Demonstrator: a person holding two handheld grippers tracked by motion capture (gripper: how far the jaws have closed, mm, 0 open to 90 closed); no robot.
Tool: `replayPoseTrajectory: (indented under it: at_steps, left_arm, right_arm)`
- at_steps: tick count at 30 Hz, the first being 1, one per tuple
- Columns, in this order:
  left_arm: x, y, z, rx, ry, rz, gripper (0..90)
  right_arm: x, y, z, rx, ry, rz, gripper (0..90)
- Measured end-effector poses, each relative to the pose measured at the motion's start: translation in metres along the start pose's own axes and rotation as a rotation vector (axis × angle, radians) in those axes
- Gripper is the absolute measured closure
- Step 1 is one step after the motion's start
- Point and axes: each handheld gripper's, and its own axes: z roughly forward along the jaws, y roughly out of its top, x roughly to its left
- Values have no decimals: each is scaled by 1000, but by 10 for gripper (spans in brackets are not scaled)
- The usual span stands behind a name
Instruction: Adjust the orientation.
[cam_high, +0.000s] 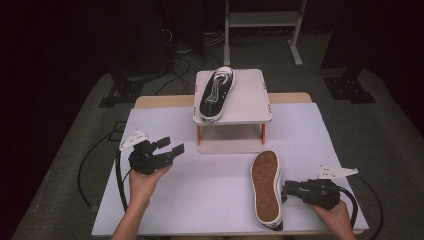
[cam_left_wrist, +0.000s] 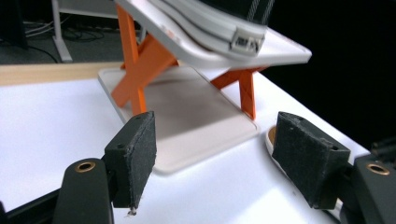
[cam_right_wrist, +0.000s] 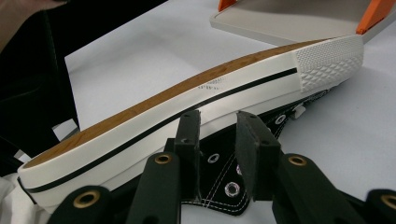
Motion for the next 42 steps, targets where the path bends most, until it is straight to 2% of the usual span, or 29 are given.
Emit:
replayPoseTrajectory:
  at_steps: [3, 10, 15, 19, 26, 31, 35, 38, 41, 42]
  left_arm:
    - [-2, -12, -5, 6, 15, 18, 291]
    - [0, -41, -16, 22, 20, 12, 268]
    - [3, -55, -21, 43, 39, 27, 259]
    - [5, -62, -23, 37, 43, 26, 244]
    - [7, -68, -25, 24, 26, 7, 220]
    - [8, -70, -25, 27, 24, 12, 217]
    - [7, -71, -24, 32, 21, 9, 213]
    - [7, -71, -24, 31, 18, 3, 210]
    - [9, -71, -25, 29, 19, 6, 210]
    - [9, -71, -26, 28, 19, 1, 210]
  right_arm:
    - [-1, 0, 3, 15, -5, -1, 699]
    - [-1, 0, 5, 24, -8, 3, 699]
    - [-1, 0, 4, 19, -11, 8, 699]
    - [-1, 2, 4, 8, -13, 9, 700]
    - [-2, 2, 9, 29, -9, 16, 718]
    - [-1, 4, 12, 24, 2, 9, 718]
    - [6, 9, 16, 15, 4, -11, 731]
    - [13, 18, 25, 12, 39, -35, 725]
    - [17, 22, 29, 8, 50, -42, 725]
    - [23, 26, 33, 8, 48, -62, 726]
